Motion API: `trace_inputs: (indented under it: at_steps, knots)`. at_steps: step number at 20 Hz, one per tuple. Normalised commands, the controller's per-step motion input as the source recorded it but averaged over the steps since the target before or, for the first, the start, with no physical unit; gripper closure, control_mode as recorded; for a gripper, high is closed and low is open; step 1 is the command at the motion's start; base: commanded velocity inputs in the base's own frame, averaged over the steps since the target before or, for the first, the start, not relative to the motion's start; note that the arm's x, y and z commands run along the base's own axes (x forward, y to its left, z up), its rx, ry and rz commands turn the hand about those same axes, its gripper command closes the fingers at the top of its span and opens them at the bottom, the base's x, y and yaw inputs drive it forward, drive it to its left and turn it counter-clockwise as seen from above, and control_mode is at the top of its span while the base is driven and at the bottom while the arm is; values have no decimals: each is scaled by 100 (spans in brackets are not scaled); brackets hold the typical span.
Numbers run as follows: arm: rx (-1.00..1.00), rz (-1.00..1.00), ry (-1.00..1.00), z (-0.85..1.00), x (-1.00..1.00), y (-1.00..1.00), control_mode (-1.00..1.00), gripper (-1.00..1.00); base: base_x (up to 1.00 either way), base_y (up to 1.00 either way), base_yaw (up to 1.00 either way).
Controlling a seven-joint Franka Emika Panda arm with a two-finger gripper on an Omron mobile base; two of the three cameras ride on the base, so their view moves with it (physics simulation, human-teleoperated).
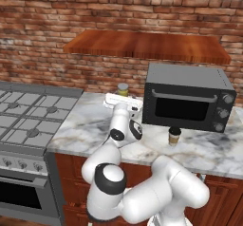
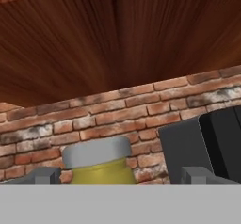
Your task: Move the drinks to the dining counter.
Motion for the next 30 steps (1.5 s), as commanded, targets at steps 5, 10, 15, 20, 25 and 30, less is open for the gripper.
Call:
trace_inputs:
  at_steps: [5,10,15,20,25,30]
  knots:
    - [-15,0,0,1,0,10,-100,-100,0,0,0]
    - [-15,0,0,8,0,7,-100,-100,0,0,0]
    - [-1,-3,5,6,0,-15,-100,-100,0,0,0]
    - [1,-2,12,2,0,-17,-100,-100,0,0,0]
    - [0,0,2,9,0,3,-100,-100,0,0,0]
    - [0,0,0,30,0,20,-100,-100,0,0,0]
